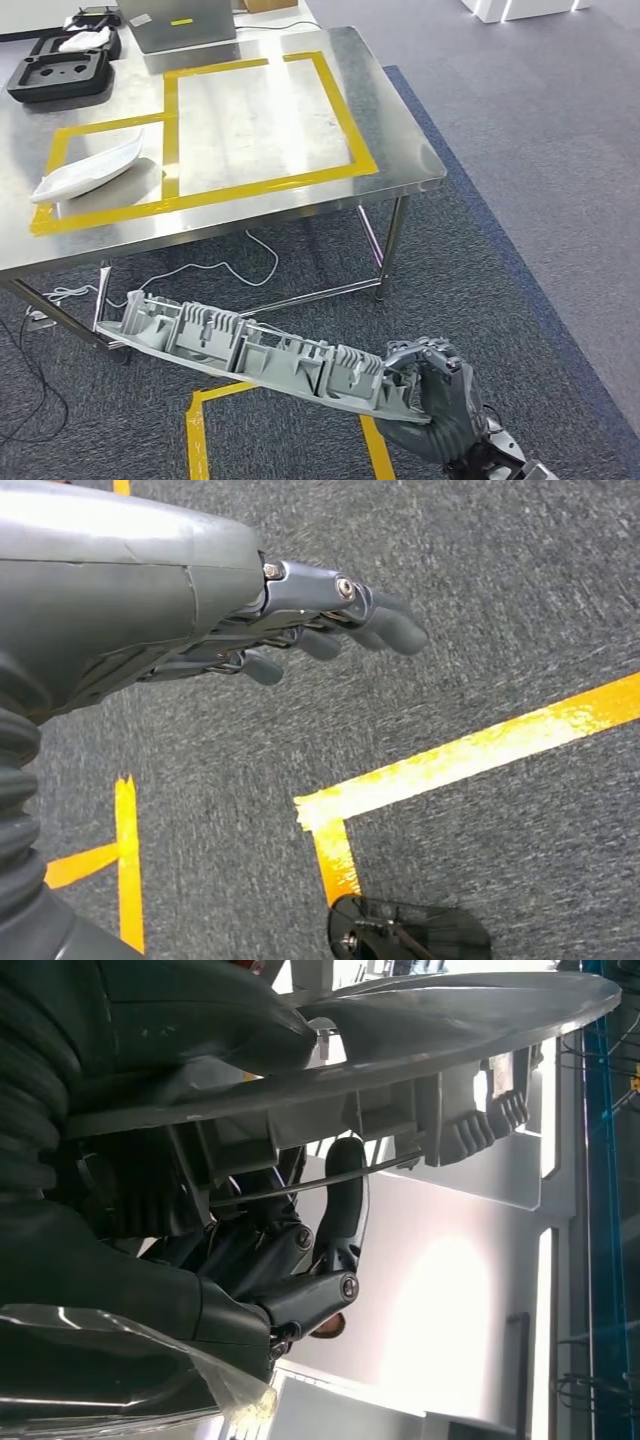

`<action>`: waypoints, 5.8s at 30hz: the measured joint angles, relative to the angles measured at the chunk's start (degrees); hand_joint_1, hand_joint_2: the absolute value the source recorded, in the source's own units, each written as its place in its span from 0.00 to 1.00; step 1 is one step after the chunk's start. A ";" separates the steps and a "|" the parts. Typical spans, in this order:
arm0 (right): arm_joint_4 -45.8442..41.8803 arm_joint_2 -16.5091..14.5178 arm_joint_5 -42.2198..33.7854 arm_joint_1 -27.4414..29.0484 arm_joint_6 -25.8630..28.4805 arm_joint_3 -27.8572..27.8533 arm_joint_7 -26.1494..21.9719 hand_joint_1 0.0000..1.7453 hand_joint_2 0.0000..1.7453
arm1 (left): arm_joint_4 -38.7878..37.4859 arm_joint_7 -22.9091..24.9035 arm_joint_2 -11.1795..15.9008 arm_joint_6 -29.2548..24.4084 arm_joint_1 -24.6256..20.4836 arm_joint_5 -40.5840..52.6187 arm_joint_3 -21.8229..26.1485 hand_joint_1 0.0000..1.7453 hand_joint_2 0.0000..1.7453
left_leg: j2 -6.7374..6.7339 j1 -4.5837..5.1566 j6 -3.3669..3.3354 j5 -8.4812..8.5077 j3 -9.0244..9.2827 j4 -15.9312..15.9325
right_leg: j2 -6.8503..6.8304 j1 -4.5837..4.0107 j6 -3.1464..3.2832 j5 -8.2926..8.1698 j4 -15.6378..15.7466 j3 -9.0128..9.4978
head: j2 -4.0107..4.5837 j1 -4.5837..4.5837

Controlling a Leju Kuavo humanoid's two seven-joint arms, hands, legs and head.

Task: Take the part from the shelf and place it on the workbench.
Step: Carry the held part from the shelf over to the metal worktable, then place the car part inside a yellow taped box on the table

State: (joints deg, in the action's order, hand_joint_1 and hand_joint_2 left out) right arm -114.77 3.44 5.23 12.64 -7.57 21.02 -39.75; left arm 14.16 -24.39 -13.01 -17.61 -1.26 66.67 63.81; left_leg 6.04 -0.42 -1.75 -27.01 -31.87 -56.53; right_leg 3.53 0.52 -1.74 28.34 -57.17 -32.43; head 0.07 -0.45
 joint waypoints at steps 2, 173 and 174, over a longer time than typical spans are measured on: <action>-0.30 0.04 0.30 -0.46 0.25 0.08 -0.04 1.00 1.00 | 0.00 -0.01 -0.09 0.01 -0.01 0.15 0.02 0.00 1.00 | -0.67 -0.51 -0.30 0.91 1.42 2.24 | -1.25 -0.21 -0.42 1.70 -2.54 -1.19 | 0.00 -0.32; 17.77 13.27 36.99 -14.51 31.94 -15.98 20.87 1.00 1.00 | 0.04 -2.54 -0.09 3.72 -0.76 10.97 5.10 0.00 1.00 | -5.73 -0.51 1.86 -1.50 -0.93 -2.72 | -1.94 0.68 -0.71 0.75 -0.71 0.60 | 0.00 -0.19; 18.03 13.51 37.16 -14.57 31.84 -15.97 21.04 1.00 1.00 | 0.04 -2.54 -0.06 3.76 -0.76 10.97 5.09 0.00 1.00 | -5.73 -0.51 1.86 -1.50 -0.93 -2.72 | -1.94 0.67 -0.71 0.75 -0.71 0.60 | 0.00 -0.19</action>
State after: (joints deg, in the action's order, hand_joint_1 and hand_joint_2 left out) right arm -96.73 16.95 42.39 -1.93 24.27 5.05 -18.71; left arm 14.21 -26.93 -13.07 -13.84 -2.03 77.64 68.90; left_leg 0.31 -0.94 0.11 -28.52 -32.80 -59.26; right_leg 1.58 1.19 -2.45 29.08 -57.88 -31.83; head 0.07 -0.64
